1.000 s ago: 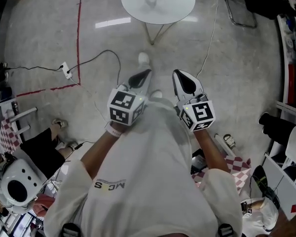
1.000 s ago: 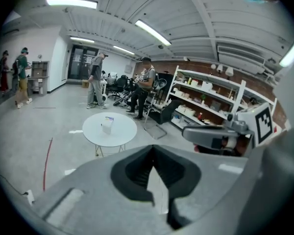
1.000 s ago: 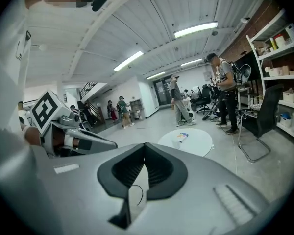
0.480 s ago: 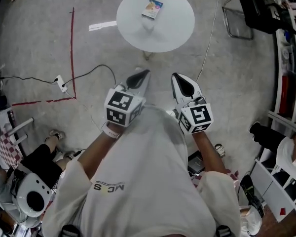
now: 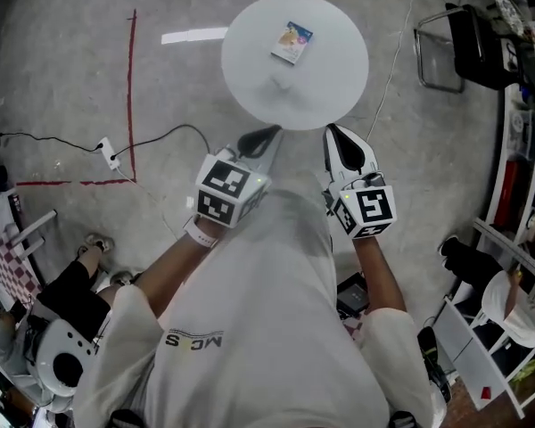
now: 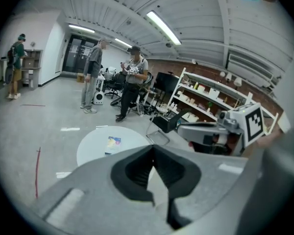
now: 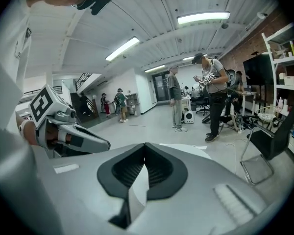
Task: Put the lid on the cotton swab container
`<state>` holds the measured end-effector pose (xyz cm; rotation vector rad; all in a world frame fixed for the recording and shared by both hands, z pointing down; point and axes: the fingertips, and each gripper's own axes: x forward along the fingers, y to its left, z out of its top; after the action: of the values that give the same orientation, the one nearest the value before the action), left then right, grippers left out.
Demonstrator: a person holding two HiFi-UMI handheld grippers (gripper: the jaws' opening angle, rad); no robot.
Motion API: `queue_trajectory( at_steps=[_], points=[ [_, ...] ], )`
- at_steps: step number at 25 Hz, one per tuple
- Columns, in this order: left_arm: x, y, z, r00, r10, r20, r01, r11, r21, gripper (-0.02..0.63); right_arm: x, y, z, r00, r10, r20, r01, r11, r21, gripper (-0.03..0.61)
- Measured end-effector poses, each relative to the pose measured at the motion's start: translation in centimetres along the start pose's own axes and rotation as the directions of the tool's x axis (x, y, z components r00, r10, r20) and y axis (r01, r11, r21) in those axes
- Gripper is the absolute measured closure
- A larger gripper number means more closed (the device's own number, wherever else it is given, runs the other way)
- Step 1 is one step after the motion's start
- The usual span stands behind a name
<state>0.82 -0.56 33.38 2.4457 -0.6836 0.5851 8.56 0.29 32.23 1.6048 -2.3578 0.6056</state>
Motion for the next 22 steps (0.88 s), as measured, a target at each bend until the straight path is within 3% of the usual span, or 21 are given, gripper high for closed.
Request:
queue_trajectory(
  at_steps=[5, 14, 22],
  points=[
    [2.2, 2.4, 1.4, 1.000, 0.030, -0.002, -0.030, 0.999, -0.023, 0.614, 2.8, -2.3, 0.3, 0.999, 0.020, -0.033, -0.020, 1.000, -0.002, 0.580],
    [5.6, 4.4, 2.3, 0.995, 0.093, -0.035, -0.095, 0.994, -0.056, 0.614, 7.1, -4.2, 0.0, 0.987, 0.137, -0.081, -0.138, 0.990, -0.007, 0.580],
    [7.7, 4.7, 0.5, 0.991, 0.109, -0.074, -0.113, 0.992, -0.054, 0.614, 8.7, -4.5, -1.1, 0.983, 0.167, -0.079, -0.168, 0.986, -0.004, 0.580]
  ],
)
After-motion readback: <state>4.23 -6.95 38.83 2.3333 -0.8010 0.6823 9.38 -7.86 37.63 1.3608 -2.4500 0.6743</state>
